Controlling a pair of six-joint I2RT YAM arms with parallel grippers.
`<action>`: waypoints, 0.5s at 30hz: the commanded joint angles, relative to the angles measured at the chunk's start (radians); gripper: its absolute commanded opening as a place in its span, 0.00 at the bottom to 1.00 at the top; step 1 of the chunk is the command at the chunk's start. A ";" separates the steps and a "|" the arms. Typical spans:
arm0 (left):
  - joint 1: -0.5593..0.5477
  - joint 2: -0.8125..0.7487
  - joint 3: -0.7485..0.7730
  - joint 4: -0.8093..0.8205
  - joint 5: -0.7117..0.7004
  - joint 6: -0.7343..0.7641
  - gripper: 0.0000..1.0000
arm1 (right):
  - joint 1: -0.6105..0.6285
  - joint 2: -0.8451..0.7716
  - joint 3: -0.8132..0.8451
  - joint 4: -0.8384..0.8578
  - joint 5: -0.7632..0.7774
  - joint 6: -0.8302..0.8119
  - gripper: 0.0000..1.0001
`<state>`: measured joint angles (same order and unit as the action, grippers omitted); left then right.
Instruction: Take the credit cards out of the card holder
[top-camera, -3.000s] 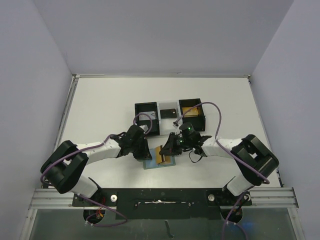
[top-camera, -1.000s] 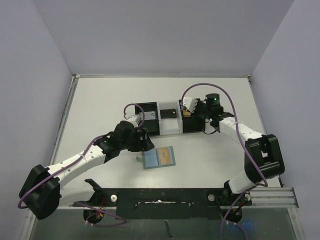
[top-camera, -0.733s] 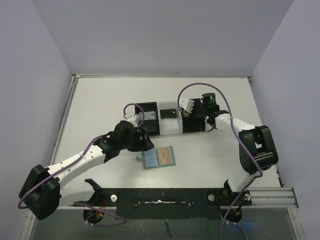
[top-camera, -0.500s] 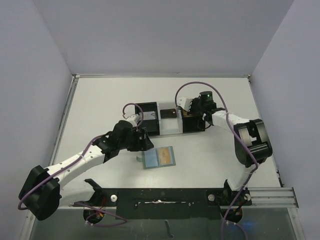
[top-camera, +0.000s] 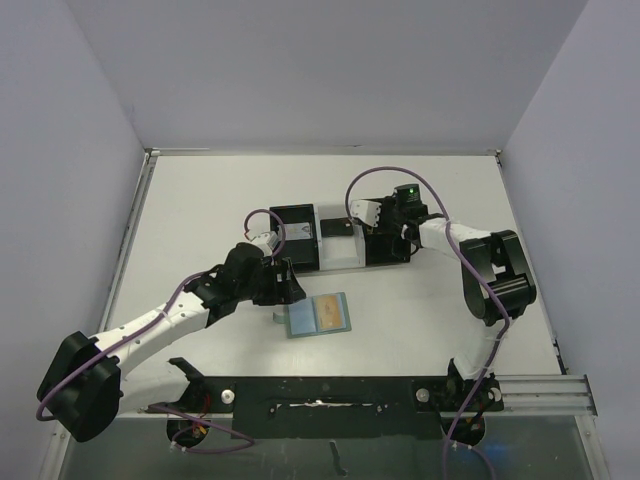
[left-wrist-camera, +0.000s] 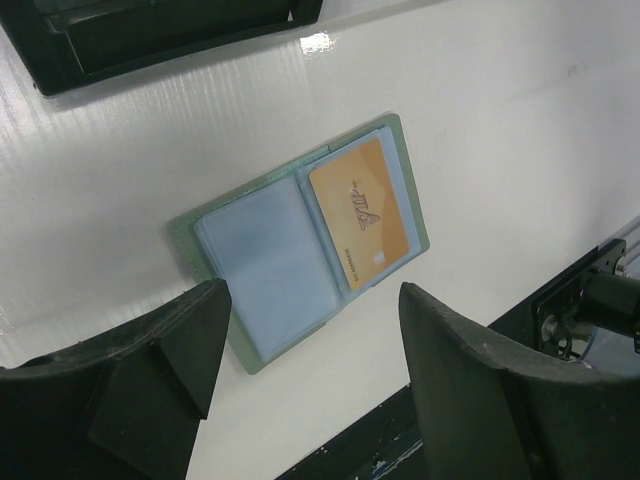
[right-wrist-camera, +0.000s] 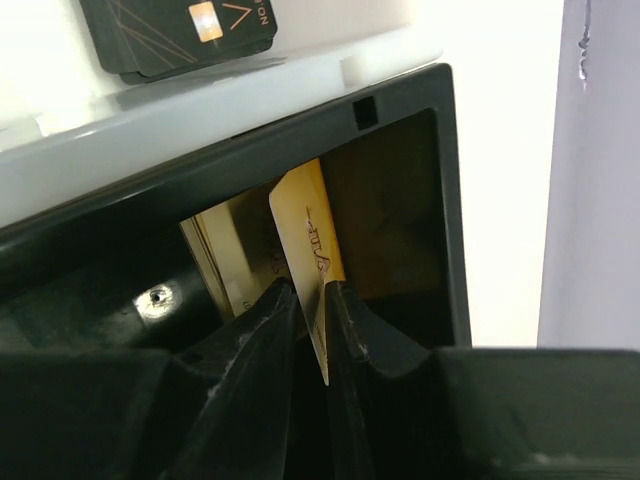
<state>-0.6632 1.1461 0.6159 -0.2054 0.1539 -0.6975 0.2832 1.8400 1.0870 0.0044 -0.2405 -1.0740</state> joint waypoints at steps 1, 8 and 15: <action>0.008 -0.015 0.008 0.046 0.019 0.006 0.68 | 0.008 -0.027 0.033 -0.015 -0.012 -0.034 0.23; 0.009 0.002 0.008 0.050 0.033 0.007 0.68 | 0.008 -0.037 0.037 -0.042 -0.012 -0.011 0.31; 0.011 0.028 0.012 0.055 0.057 0.008 0.68 | 0.007 -0.041 0.060 -0.061 -0.014 -0.001 0.33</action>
<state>-0.6590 1.1618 0.6159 -0.2050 0.1806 -0.6971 0.2832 1.8400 1.0946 -0.0666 -0.2413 -1.0843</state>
